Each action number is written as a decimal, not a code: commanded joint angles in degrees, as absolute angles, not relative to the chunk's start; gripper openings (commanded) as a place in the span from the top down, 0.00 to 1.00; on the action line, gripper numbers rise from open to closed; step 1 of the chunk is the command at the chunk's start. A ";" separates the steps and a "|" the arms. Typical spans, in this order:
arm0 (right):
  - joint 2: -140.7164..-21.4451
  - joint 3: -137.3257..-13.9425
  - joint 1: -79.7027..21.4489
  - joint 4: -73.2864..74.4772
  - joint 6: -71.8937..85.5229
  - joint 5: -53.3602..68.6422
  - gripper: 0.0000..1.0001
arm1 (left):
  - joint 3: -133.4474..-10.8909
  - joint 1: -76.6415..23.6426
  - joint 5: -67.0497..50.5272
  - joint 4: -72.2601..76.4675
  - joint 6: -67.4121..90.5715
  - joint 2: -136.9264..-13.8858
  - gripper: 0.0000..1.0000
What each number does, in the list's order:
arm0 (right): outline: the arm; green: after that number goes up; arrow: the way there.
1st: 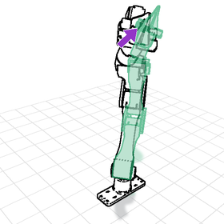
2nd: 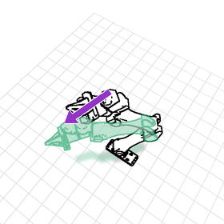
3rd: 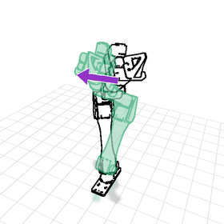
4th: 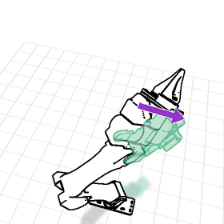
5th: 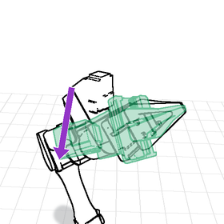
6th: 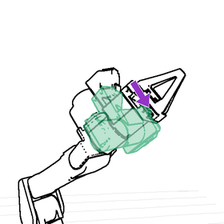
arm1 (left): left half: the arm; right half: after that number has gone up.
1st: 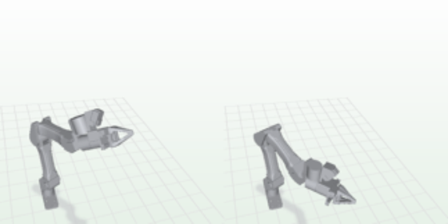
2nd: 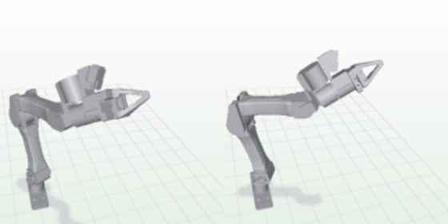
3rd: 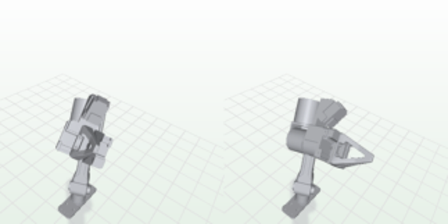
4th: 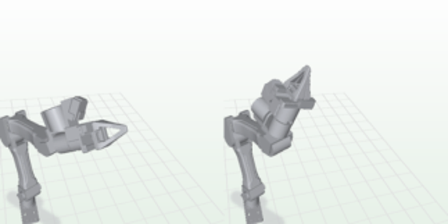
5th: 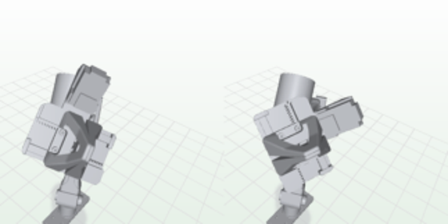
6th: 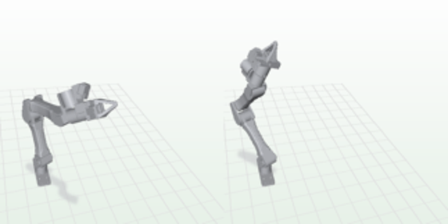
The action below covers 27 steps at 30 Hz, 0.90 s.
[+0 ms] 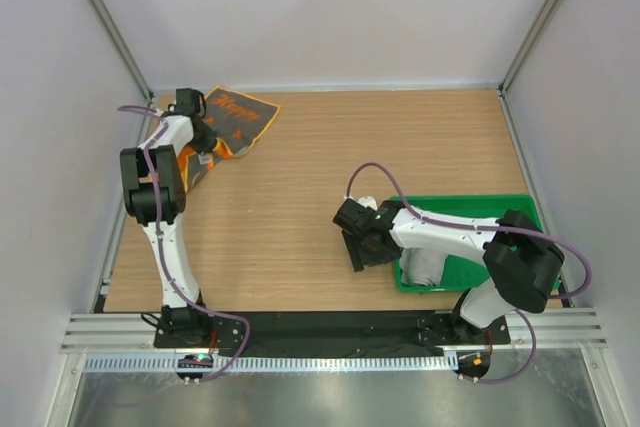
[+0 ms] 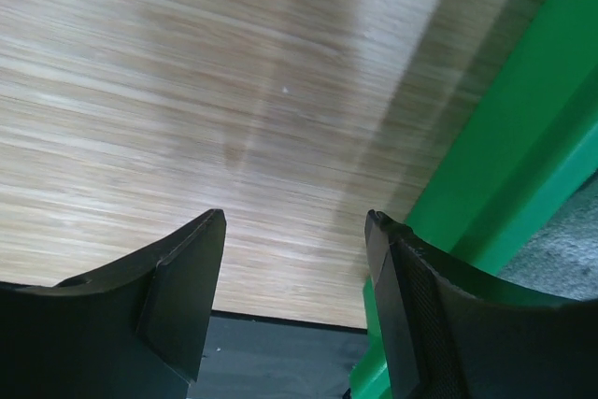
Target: Roll the towels
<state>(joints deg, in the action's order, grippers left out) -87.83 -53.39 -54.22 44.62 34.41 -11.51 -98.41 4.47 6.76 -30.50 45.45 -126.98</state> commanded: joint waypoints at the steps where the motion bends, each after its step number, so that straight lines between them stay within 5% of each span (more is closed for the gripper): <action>1: -85.52 -51.33 -52.48 45.70 37.61 -14.32 0.32 | -94.75 2.99 4.75 -31.03 45.01 -122.71 1.00; 10: -79.28 -44.65 -44.83 44.03 39.99 -11.95 0.33 | -80.08 -3.42 6.24 -31.46 38.77 -108.03 1.00; 19: -75.40 -52.37 -45.09 35.61 37.44 2.45 0.28 | -58.83 -13.97 7.11 -31.55 39.99 -90.72 0.99; 27: -100.50 -74.96 -39.92 29.46 35.33 12.55 0.25 | -48.44 -17.92 6.86 -34.02 41.22 -78.23 0.98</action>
